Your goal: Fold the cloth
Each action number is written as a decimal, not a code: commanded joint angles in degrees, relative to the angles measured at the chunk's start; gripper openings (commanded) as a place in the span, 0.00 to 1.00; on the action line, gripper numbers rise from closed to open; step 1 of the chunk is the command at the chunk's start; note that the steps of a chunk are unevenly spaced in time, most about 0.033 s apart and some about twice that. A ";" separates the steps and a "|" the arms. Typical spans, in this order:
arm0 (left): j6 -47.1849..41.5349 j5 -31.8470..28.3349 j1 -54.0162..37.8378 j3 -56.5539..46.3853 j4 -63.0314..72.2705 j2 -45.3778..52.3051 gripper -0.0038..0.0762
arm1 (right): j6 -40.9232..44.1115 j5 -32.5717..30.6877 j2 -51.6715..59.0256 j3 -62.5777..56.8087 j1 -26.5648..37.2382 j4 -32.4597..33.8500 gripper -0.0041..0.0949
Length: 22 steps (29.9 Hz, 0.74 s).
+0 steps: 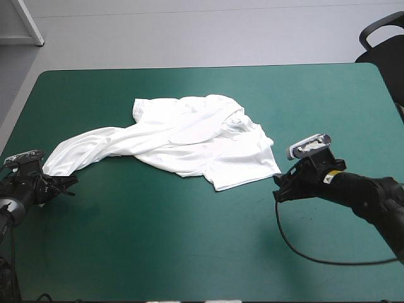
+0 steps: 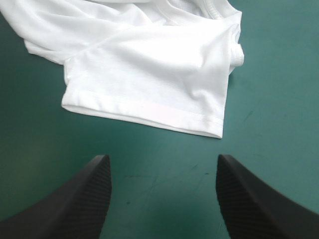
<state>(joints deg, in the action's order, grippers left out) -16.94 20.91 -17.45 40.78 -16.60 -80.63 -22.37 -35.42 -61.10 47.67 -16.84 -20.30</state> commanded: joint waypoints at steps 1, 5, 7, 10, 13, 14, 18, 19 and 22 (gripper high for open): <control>1.22 -0.32 0.00 1.53 0.31 4.68 0.07 | 0.13 3.40 -7.58 5.32 0.10 -0.78 0.62; 2.81 1.13 0.00 1.53 2.22 5.95 0.07 | -0.39 3.40 -16.59 9.60 0.10 -0.77 0.62; 5.05 1.35 0.00 1.53 4.53 6.15 0.07 | -0.77 3.40 -20.63 11.39 0.10 -0.77 0.62; 9.94 1.61 0.00 1.53 9.38 6.15 0.07 | -0.74 3.51 -25.80 13.69 0.10 -0.77 0.62; 13.70 1.91 0.00 1.53 12.96 6.15 0.07 | -0.74 3.51 -29.09 15.31 0.10 -0.70 0.62; 14.25 2.08 0.00 1.53 13.73 6.15 0.07 | -0.74 3.51 -29.81 15.69 0.10 -0.55 0.62; 16.28 2.22 0.00 1.53 15.57 6.20 0.07 | -0.50 5.55 -32.33 15.78 0.10 0.22 0.56; 16.28 2.33 0.00 1.53 15.57 6.20 0.07 | -0.27 5.79 -33.01 15.78 0.10 0.55 0.54; 16.51 2.60 0.00 1.53 15.57 6.29 0.07 | -0.27 5.90 -35.28 15.78 0.10 0.81 0.53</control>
<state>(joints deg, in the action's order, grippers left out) -0.77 25.30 -17.46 40.78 -1.79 -76.34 -22.47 -31.57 -96.91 61.69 -16.84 -19.58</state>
